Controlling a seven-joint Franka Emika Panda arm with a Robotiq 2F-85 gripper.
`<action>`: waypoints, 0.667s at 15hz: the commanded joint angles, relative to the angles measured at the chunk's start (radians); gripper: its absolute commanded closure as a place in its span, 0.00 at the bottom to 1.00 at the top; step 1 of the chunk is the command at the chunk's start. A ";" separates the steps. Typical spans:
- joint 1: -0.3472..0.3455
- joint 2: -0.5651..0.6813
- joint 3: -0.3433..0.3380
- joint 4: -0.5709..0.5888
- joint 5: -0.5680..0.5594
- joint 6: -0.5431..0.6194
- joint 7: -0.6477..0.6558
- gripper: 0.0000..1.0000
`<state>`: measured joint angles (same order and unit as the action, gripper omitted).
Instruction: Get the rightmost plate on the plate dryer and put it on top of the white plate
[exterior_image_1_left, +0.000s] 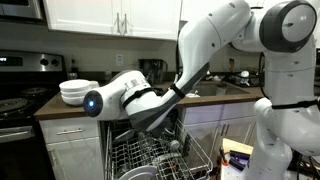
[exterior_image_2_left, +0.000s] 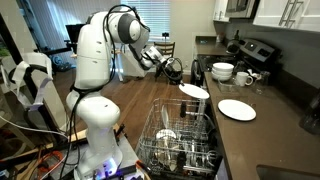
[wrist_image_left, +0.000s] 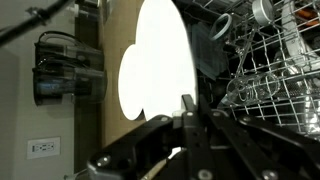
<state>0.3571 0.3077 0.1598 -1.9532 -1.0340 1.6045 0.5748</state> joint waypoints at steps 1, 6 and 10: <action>-0.038 -0.022 0.003 -0.019 -0.029 0.013 0.030 0.94; -0.073 -0.050 -0.014 -0.039 -0.057 0.022 0.069 0.94; -0.111 -0.078 -0.030 -0.061 -0.106 0.072 0.071 0.94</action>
<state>0.2759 0.2923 0.1308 -1.9602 -1.0828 1.6375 0.6267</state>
